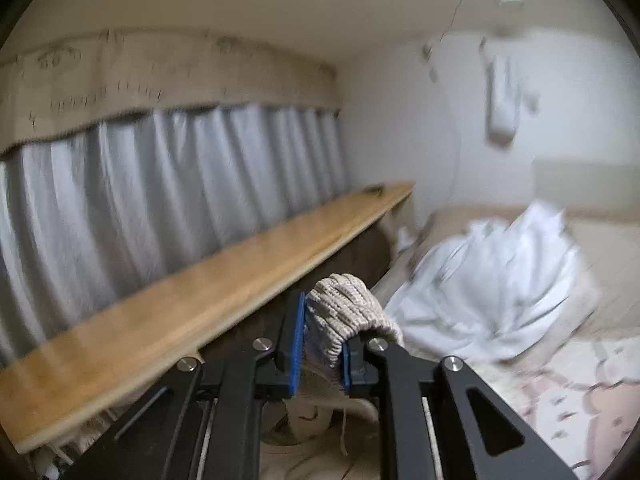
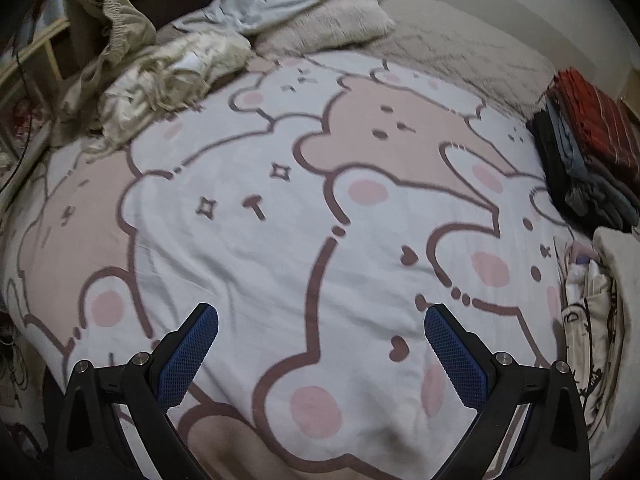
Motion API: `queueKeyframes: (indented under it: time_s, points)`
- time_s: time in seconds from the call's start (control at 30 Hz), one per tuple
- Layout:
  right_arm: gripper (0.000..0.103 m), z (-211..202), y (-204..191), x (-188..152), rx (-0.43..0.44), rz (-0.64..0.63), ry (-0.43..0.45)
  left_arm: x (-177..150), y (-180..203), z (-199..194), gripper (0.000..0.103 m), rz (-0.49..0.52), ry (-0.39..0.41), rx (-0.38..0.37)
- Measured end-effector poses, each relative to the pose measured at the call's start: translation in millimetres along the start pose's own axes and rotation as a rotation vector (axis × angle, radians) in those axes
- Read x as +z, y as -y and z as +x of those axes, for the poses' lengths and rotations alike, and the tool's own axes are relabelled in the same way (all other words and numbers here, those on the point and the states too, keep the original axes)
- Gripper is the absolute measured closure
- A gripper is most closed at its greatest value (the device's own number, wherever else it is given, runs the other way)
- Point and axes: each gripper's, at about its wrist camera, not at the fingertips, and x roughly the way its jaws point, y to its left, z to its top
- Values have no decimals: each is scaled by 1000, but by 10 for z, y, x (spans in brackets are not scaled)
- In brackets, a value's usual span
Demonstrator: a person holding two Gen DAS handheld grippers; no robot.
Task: Fold clothes
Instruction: 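Close the left gripper on the beige trousers' waistband and lift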
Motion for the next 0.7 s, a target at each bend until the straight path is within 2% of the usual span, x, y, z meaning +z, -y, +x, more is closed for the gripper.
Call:
queueKeyframes:
  time_s: [0.1, 0.2, 0.33, 0.5, 0.57, 0.7]
  points:
    - [0, -174, 2, 26, 25, 10, 72, 376, 76, -531, 89, 6, 105, -46]
    - [0, -360, -4, 63, 51, 22, 152, 777, 124, -1069, 89, -52, 167, -146]
    - [0, -870, -8, 110, 106, 48, 379, 1204, 321, -1822, 89, -66, 272, -265]
    - [0, -1523, -1, 43, 137, 52, 654, 1589, 533, -2620, 89, -108, 335, -441]
    - [0, -1796, 8, -35, 138, 40, 751, 1657, 620, -2775, 89, -119, 306, -522]
    - [0, -2142, 175, -191, 137, 108, 837, 1518, 973, -2950, 89, -90, 173, -716]
